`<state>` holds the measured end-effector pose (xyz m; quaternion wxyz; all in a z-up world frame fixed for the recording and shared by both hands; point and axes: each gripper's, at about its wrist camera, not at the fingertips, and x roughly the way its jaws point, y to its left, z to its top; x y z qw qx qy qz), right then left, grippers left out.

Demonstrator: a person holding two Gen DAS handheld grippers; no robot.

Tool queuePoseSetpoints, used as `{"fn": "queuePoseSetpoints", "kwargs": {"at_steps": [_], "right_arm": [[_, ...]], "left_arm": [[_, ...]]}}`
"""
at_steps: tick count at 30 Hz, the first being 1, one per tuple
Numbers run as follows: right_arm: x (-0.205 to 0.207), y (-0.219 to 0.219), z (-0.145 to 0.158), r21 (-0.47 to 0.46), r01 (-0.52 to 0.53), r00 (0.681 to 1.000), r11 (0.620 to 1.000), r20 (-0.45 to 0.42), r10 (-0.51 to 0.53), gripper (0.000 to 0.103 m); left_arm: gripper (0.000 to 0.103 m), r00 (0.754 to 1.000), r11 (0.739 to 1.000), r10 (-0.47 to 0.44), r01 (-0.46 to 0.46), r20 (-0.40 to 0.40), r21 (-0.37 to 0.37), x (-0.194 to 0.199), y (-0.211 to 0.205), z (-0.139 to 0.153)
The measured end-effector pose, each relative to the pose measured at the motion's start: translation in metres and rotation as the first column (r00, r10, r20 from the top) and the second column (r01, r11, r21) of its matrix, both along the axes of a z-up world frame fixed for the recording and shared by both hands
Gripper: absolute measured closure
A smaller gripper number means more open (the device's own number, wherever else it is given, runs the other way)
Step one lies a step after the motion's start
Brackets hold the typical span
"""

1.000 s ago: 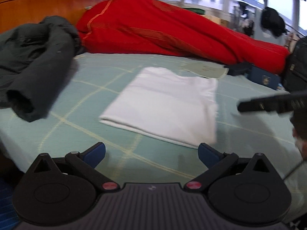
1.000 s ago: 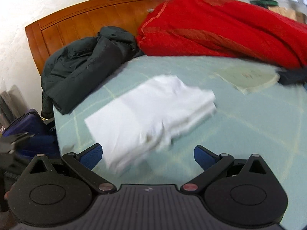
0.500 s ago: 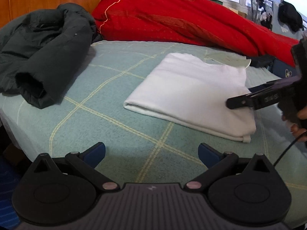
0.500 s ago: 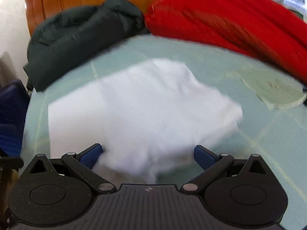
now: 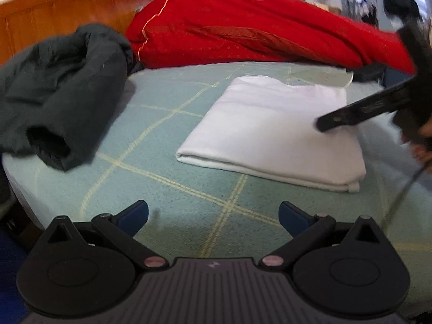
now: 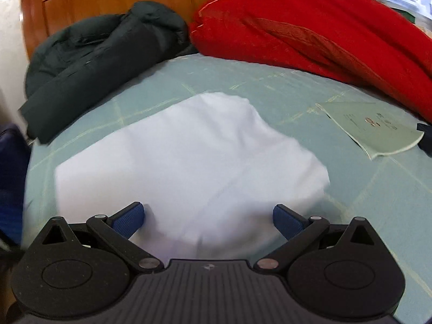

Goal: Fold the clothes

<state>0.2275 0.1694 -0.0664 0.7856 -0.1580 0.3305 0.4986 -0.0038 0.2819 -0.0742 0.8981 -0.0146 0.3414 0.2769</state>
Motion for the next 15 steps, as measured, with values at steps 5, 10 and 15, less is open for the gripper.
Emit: {"fn": "queuePoseSetpoints", "kwargs": {"at_steps": [5, 10, 15], "right_arm": [[-0.04, -0.044, 0.023, -0.036, 0.048, 0.999, 0.998, 0.019, -0.047, 0.0], [-0.082, -0.086, 0.041, -0.049, 0.125, 0.992, 0.991, 0.008, -0.125, 0.0], [-0.109, -0.114, 0.052, -0.01, 0.231, 0.972, 0.973, -0.045, -0.231, 0.0]], "left_arm": [[0.001, 0.998, 0.995, -0.065, 0.067, -0.017, 0.068, 0.002, -0.023, 0.01], [0.001, 0.994, 0.994, -0.109, 0.108, 0.008, 0.035, -0.005, -0.039, 0.028], [0.001, 0.992, 0.991, -0.12, 0.121, 0.03, -0.048, -0.017, -0.049, 0.044]]}}
